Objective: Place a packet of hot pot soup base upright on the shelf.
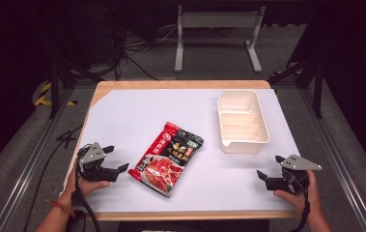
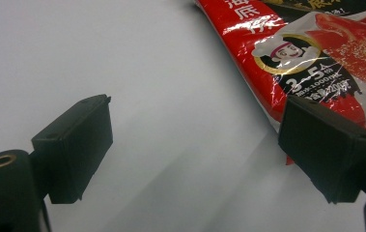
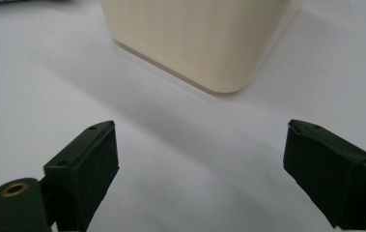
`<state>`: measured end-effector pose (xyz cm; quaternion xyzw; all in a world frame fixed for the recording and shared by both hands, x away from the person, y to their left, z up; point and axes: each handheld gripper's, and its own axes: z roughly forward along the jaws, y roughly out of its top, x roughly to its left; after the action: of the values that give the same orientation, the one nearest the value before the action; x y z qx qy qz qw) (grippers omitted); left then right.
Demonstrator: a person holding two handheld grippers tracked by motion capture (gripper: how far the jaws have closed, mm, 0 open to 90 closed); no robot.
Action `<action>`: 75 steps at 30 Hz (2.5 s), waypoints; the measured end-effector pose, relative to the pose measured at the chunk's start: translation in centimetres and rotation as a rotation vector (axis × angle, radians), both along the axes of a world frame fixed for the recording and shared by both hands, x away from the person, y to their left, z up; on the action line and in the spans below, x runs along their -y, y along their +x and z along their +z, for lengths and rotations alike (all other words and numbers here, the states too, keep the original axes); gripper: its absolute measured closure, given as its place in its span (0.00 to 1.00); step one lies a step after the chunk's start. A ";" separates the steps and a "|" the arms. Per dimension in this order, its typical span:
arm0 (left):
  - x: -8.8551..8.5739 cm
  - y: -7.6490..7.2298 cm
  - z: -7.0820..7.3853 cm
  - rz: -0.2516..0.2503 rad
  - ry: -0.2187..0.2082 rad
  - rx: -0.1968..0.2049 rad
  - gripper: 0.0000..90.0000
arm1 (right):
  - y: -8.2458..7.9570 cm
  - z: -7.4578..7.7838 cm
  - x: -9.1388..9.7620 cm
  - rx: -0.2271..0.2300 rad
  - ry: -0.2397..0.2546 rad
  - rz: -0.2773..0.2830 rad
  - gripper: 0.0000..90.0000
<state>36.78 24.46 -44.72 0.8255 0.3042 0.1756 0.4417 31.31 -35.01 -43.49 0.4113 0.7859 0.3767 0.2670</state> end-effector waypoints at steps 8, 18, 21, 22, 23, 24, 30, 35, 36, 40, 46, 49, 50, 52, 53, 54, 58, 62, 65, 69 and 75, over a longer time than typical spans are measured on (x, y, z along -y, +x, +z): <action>0.0 -0.2 0.0 -0.011 0.001 0.001 0.14 | -0.5 0.7 -0.7 0.013 0.008 0.049 0.21; 0.0 -0.4 0.0 -0.030 -0.002 -0.019 0.14 | -1.0 1.1 -3.3 -0.026 -0.004 0.162 0.28; 0.2 -0.4 -0.1 -0.037 0.011 -0.025 0.14 | -0.9 1.1 -4.2 -0.031 -0.019 0.194 0.30; 0.2 -0.4 -0.1 -0.040 0.008 -0.029 0.14 | -0.8 1.1 -4.6 -0.031 -0.028 0.206 0.30; 0.3 -0.4 -0.1 -0.040 0.012 -0.028 0.14 | -0.7 1.2 -4.9 -0.039 -0.031 0.222 0.30; 0.3 -0.4 -0.1 -0.040 0.013 -0.027 0.14 | -0.7 1.2 -5.2 -0.040 -0.034 0.233 0.31; 0.2 -0.8 -0.2 -0.043 0.015 -0.028 0.14 | -0.4 2.1 -7.6 -0.052 -0.040 0.314 0.32; 0.1 -1.3 -0.1 -0.042 0.017 -0.027 0.14 | -0.1 3.4 -9.7 -0.058 -0.033 0.364 0.32; 0.0 -1.3 -0.1 -0.042 0.019 -0.020 0.14 | 0.0 3.8 -10.3 -0.057 -0.034 0.377 0.32; 0.0 -1.3 -0.2 -0.045 0.029 -0.030 0.13 | 0.8 4.9 -13.2 -0.070 -0.047 0.410 0.33; 0.2 -1.6 -0.2 -0.057 0.034 -0.025 0.13 | 4.3 6.0 -17.3 -0.093 -0.083 0.436 0.31; 0.2 -1.6 -0.2 -0.060 0.032 -0.025 0.13 | 7.5 6.2 -19.9 -0.107 -0.096 0.432 0.29; 0.1 -1.6 -0.2 -0.062 0.033 -0.028 0.13 | 7.5 6.2 -19.9 -0.107 -0.096 0.432 0.29; 0.1 -1.6 -0.2 -0.062 0.030 -0.029 0.13 | 8.9 5.7 -20.9 -0.131 -0.088 0.435 0.29; 0.0 -1.6 -0.2 -0.064 0.027 -0.034 0.13 | 10.3 4.8 -22.0 -0.150 -0.117 0.406 0.29; 0.0 -1.6 -0.2 -0.064 0.027 -0.034 0.13 | 10.3 4.8 -22.0 -0.150 -0.117 0.406 0.29; -0.1 -1.7 -0.3 -0.064 0.027 -0.033 0.13 | 13.1 3.3 -23.3 -0.215 -0.146 0.379 0.29; 0.0 -1.7 -0.3 -0.065 0.022 -0.037 0.13 | 14.5 3.1 -23.7 -0.219 -0.155 0.358 0.27; 0.1 -1.8 -0.2 -0.072 0.021 -0.032 0.13 | 15.7 2.3 -24.0 -0.262 -0.161 0.311 0.25; 0.1 -1.8 -0.2 -0.081 0.017 -0.038 0.13 | 17.0 1.1 -23.9 -0.382 -0.065 0.336 0.21; 0.1 -1.7 -0.2 -0.082 0.027 -0.041 0.13 | 17.7 0.7 -24.1 -0.492 -0.012 0.432 0.30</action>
<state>35.03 24.38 -44.93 0.8465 0.2768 0.1444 0.4311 49.04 -10.95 -42.75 0.3121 0.8981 0.3095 -0.0146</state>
